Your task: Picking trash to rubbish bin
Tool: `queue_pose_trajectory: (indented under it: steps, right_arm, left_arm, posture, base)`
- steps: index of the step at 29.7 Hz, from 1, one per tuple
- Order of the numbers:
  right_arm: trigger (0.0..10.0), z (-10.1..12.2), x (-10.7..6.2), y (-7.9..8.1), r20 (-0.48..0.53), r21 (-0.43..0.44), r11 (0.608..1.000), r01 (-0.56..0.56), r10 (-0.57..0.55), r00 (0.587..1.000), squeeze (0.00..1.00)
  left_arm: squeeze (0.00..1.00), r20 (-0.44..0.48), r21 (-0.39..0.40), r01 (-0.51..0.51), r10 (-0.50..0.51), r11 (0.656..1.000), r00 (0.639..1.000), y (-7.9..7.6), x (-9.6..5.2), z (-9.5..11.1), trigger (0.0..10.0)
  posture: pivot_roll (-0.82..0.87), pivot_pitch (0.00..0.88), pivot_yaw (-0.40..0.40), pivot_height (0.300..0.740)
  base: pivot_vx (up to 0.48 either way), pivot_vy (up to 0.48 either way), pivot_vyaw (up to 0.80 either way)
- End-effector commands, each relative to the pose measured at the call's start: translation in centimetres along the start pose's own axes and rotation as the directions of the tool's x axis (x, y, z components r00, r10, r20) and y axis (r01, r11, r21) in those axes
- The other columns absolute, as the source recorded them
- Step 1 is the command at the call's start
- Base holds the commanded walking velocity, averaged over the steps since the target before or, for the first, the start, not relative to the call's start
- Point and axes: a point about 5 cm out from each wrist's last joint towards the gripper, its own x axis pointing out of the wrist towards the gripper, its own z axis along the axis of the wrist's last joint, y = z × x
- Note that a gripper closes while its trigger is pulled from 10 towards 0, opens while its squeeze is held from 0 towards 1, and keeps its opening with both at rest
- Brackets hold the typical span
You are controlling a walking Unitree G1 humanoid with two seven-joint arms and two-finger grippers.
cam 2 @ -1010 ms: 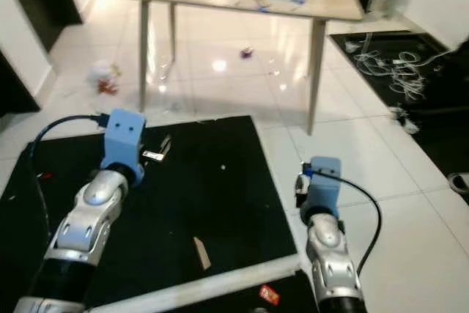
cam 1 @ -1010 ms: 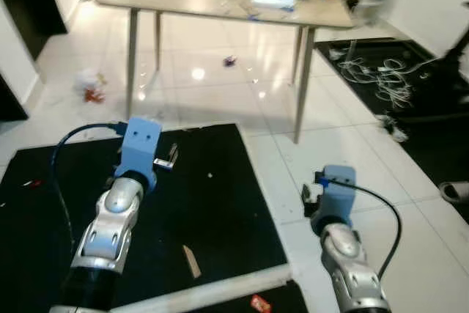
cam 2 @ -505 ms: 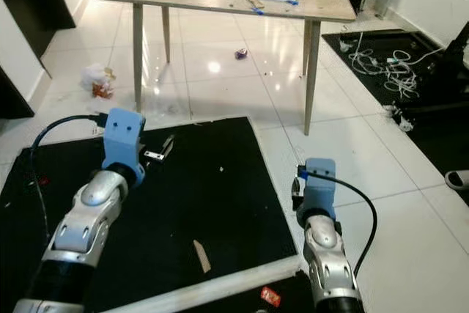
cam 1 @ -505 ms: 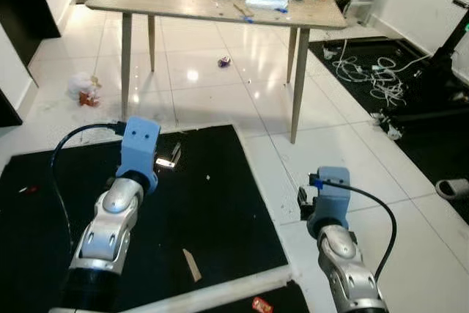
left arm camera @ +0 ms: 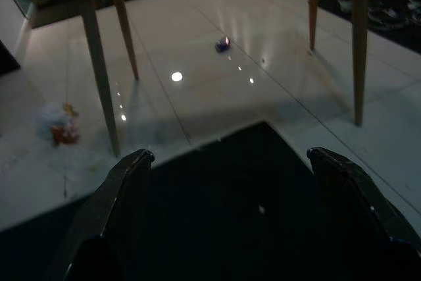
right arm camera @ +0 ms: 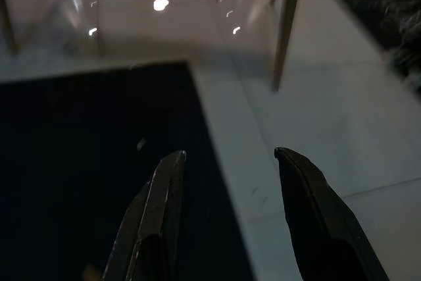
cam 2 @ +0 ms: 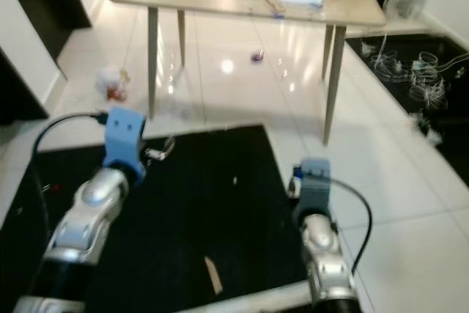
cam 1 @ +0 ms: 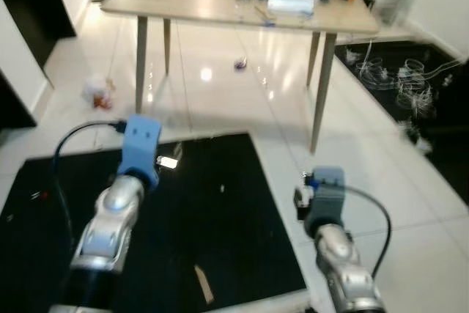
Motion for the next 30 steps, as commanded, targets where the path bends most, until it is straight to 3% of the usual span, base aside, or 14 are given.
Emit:
queue_pose_trajectory:
  steps: [1, 30]
  right_arm:
    - [10.0, -0.49, -0.17, 0.24, -0.015, 0.005, 1.000, -0.003, 0.003, 1.000, 0.00]
    - [10.0, -0.31, -0.16, -0.05, -0.013, 0.032, 0.999, 0.021, -0.020, 1.000, 0.00]
  left_arm:
    - [0.00, -0.025, 0.000, -0.007, 0.007, 1.000, 1.000, 0.28, -0.23, -0.66, 10.0]
    - [0.00, -0.021, 0.006, 0.005, -0.005, 1.000, 1.000, 0.30, 0.04, -0.35, 10.0]
  posture:
    - [0.00, 0.105, 0.008, 0.740]
    - [-0.01, 0.129, 0.012, 0.740]
  base:
    - [0.405, 0.000, 0.00]
    - [0.403, 0.000, 0.00]
